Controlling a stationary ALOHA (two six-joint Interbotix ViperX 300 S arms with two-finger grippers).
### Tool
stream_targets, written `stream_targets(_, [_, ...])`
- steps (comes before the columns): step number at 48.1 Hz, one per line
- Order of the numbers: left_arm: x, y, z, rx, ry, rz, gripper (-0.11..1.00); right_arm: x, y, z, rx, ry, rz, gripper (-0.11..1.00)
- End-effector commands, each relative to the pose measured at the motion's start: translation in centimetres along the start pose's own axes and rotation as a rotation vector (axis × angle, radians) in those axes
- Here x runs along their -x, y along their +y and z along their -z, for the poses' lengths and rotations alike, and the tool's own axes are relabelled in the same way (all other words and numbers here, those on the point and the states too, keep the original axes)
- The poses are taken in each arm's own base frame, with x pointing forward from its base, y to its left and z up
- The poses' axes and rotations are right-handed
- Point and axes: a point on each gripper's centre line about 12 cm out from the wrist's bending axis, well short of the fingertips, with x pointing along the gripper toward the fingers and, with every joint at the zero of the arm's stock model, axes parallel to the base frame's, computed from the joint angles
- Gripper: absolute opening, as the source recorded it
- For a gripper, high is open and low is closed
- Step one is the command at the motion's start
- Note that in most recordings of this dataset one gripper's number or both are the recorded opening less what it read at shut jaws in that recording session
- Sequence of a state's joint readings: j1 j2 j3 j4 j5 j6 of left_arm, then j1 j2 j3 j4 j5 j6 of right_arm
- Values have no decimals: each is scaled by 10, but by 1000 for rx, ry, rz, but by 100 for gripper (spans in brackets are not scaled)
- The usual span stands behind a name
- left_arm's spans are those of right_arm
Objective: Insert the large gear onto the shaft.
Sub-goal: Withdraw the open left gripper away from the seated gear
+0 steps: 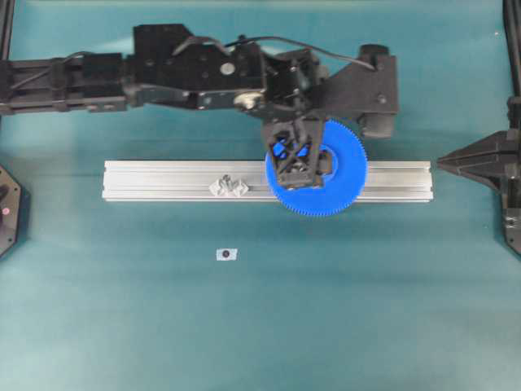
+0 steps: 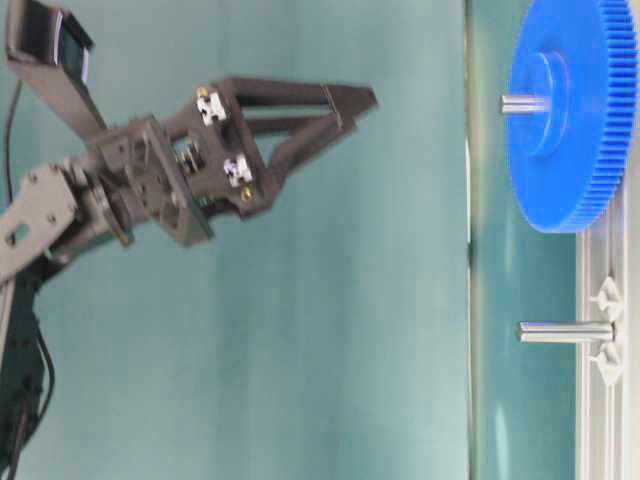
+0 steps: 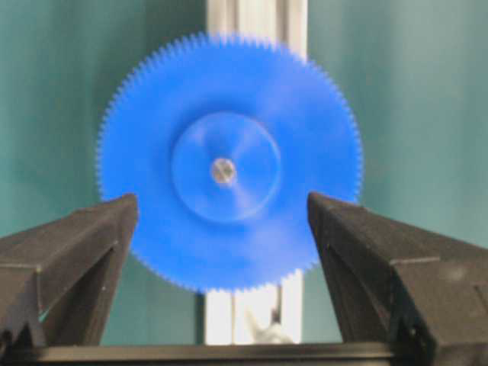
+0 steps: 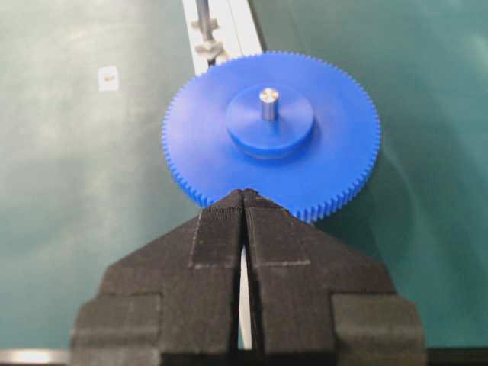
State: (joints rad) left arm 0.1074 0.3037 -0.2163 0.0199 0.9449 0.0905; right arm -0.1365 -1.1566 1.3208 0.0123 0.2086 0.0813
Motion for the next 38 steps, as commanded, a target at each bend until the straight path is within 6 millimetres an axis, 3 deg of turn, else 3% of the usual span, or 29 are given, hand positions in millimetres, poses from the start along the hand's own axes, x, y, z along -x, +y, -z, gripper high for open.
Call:
stream_targets(1, [33,-6,-8,-2,-96,-3,88,0,0,-4,-10,-5,1,3])
stream_targets(38, [56,-17,18,32,-233,5,88,0,0,-4,-8,-5,1,3])
